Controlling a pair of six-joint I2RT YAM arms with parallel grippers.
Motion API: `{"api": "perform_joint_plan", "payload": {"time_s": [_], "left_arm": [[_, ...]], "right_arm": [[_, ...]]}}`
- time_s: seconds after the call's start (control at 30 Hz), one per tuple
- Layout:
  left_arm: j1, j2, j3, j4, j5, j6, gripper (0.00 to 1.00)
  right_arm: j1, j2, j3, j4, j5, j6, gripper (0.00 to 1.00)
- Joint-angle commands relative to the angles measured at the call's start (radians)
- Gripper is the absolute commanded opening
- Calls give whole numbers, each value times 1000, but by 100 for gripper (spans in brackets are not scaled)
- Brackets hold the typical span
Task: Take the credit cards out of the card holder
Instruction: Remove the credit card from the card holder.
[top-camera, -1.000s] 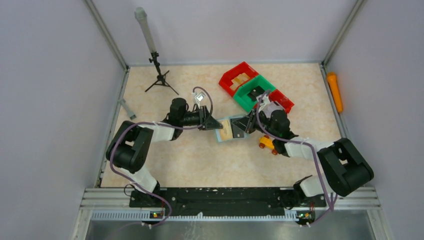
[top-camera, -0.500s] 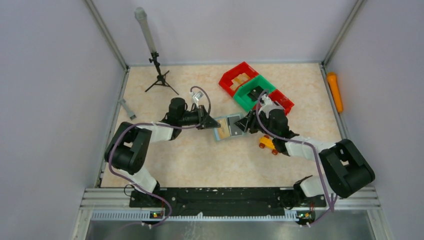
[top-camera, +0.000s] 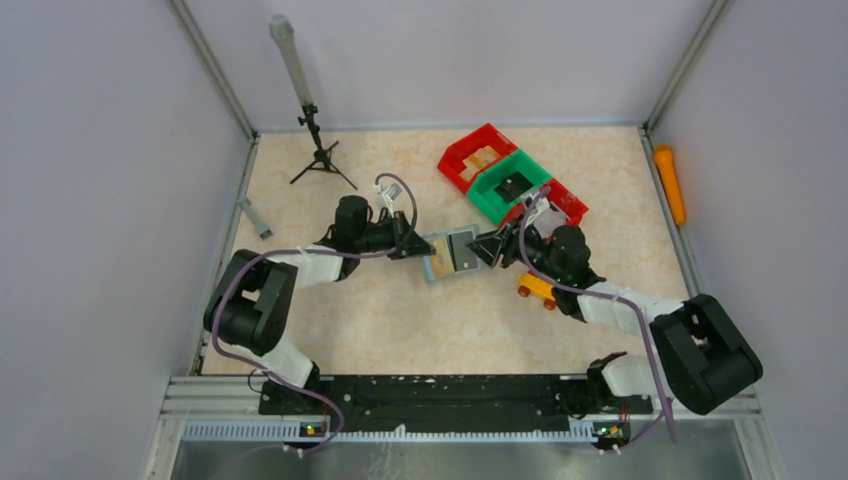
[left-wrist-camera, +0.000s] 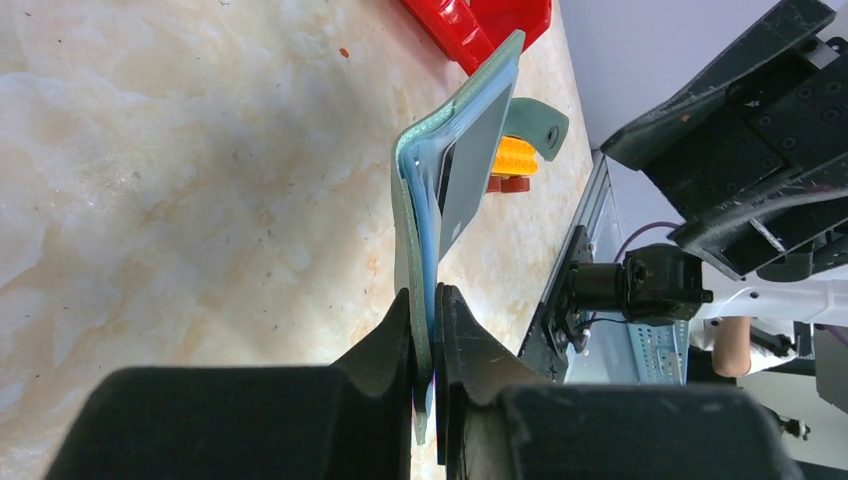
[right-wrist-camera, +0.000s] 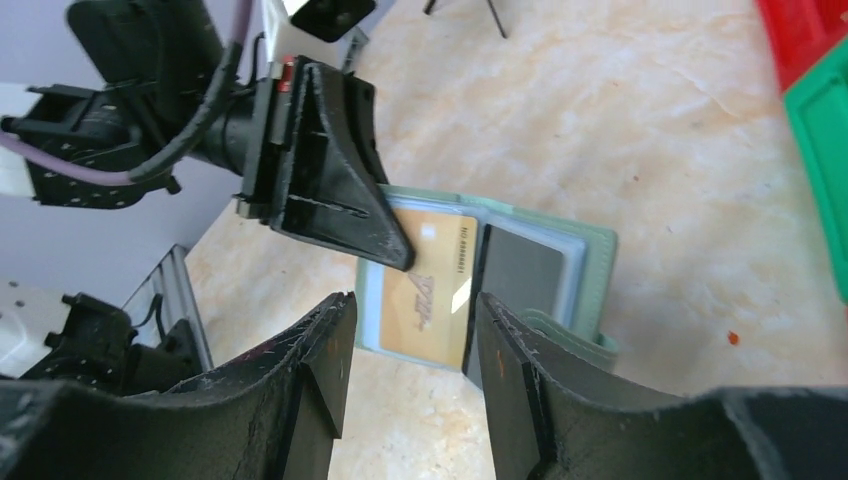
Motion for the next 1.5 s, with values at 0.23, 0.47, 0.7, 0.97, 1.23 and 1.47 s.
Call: {"api": "perform_joint_plan", "payload": {"time_s": [0.23, 0.47, 0.7, 0.97, 1.23, 1.47], "left_arm": [[0, -162, -55, 93, -19, 49, 0], [-2, -172, -95, 282, 71, -36, 0], [-15, -187, -106, 332, 100, -55, 0], [-30, -213, -119, 371, 115, -55, 0], [-33, -246, -150, 457, 141, -80, 0], [-33, -212, -162, 609, 184, -171, 0]], "right_arm": [[91, 115, 117, -9, -111, -76, 47], [90, 139, 148, -68, -79, -76, 43], [52, 170, 123, 74, -210, 20, 42], [43, 166, 106, 121, -223, 47, 41], [19, 154, 89, 134, -210, 66, 53], [19, 198, 90, 241, -302, 121, 35]]}}
